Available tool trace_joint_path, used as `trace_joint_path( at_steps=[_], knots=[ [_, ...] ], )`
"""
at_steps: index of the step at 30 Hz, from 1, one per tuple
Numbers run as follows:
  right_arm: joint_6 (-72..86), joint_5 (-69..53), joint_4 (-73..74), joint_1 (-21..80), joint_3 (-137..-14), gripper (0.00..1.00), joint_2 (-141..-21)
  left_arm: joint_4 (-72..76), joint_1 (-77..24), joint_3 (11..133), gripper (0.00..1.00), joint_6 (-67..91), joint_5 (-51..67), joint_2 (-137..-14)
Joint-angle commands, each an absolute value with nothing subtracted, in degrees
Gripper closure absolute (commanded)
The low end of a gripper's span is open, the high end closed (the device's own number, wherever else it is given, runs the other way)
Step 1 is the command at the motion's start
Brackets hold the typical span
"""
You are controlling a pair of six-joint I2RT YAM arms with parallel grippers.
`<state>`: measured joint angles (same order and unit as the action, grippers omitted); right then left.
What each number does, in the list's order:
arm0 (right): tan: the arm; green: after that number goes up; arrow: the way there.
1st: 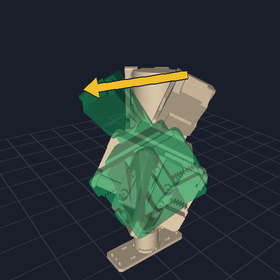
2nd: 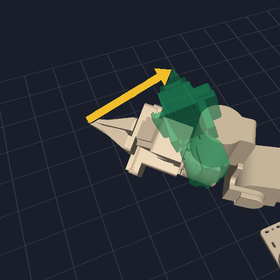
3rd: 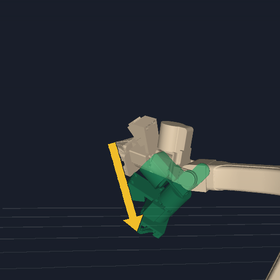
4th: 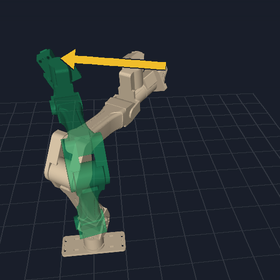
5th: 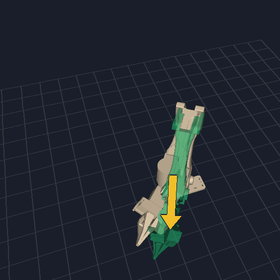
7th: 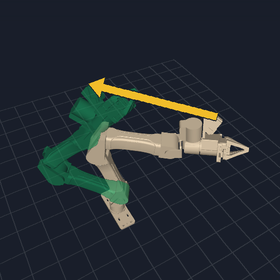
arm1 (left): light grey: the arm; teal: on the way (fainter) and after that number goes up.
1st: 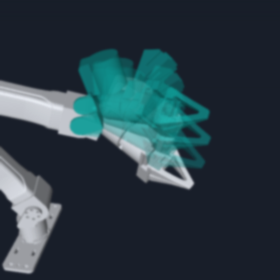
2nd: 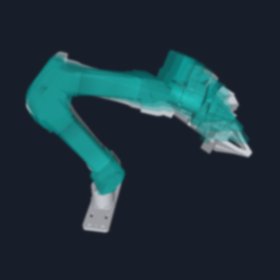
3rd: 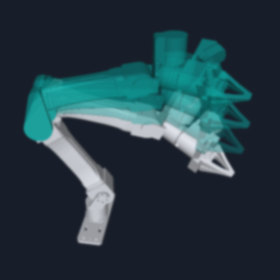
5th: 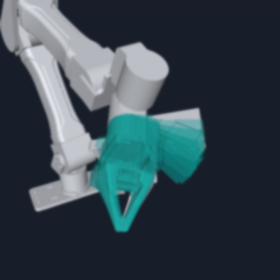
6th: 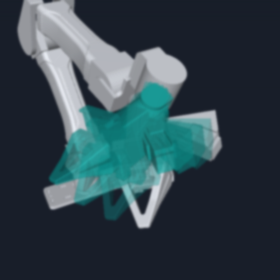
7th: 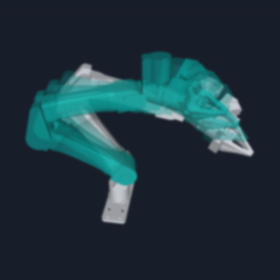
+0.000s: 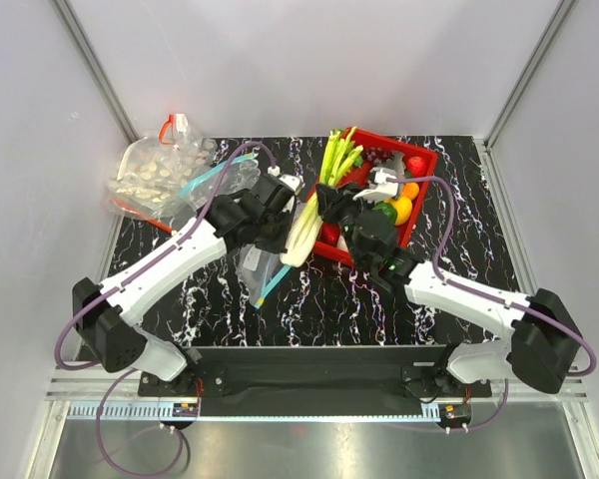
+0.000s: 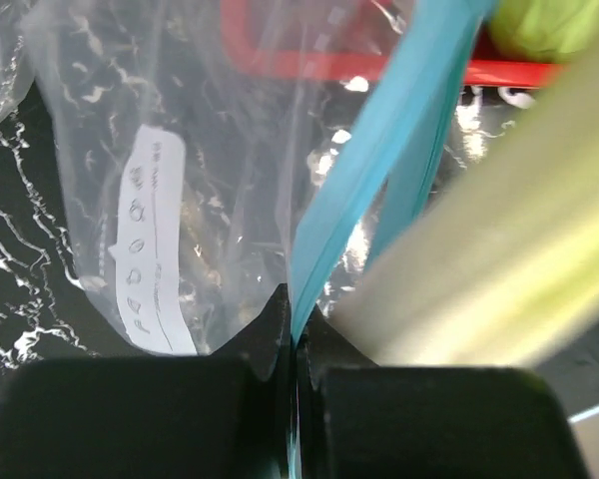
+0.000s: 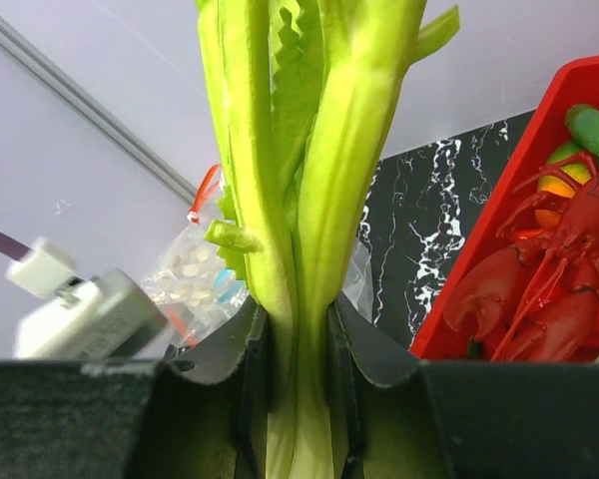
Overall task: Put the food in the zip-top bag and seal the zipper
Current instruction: Place the fake vegetable in the zipper food storage bag.
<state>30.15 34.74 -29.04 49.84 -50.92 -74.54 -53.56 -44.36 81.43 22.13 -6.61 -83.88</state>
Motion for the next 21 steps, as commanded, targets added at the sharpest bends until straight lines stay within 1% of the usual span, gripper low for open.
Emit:
trace_joint_path(
  at_steps=[1,7,11,21],
  knots=[
    [27.7,41.6,-37.3,52.1,-50.2,1.0,-76.5,-51.6,-44.3,84.9,1.0,23.4,-1.8,-80.4],
    [27.5,46.7,-36.6,54.4,-50.6,1.0,-74.1,-51.2,-44.2,84.0,1.0,23.6,-3.5,-80.9],
    [26.5,52.4,-38.3,55.0,-50.1,1.0,-72.6,-49.3,-44.2,82.0,1.0,24.0,-1.7,-80.5],
    [26.6,55.7,-46.0,56.2,-47.6,1.0,-71.5,-47.1,-44.3,81.1,1.0,24.9,-0.3,-81.1]
  ],
)
